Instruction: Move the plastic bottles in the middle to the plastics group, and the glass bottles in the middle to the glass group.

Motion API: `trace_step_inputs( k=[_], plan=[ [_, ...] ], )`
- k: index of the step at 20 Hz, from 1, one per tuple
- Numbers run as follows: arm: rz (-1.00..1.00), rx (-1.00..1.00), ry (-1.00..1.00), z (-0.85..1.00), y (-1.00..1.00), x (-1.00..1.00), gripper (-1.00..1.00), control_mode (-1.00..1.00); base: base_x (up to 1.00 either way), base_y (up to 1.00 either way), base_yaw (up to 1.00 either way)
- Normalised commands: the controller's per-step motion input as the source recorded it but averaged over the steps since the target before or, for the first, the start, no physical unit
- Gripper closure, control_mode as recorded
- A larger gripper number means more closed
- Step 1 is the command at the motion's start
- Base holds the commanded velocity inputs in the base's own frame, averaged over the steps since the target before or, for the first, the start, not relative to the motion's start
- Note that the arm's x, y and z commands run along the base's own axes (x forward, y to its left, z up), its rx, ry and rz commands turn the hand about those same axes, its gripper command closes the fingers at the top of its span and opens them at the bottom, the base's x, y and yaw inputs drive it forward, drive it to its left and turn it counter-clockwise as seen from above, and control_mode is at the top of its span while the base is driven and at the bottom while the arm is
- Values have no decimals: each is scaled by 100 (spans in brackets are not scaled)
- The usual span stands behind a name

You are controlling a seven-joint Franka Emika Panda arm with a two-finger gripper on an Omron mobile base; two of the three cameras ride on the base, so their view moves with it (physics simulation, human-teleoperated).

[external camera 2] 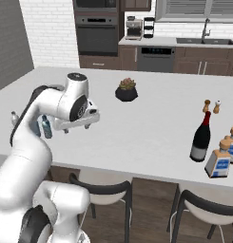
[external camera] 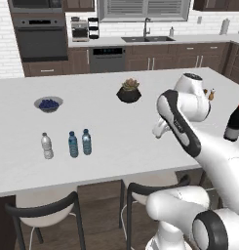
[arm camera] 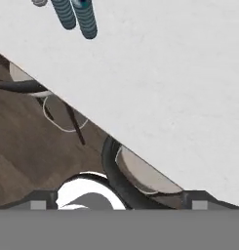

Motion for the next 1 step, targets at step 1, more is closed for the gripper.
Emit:
trace_step_inputs(
  k=[1],
  plan=[
    [-22, 0, -1, 100, -31, -64, -100, -100, 0, 0, 0]
  ],
)
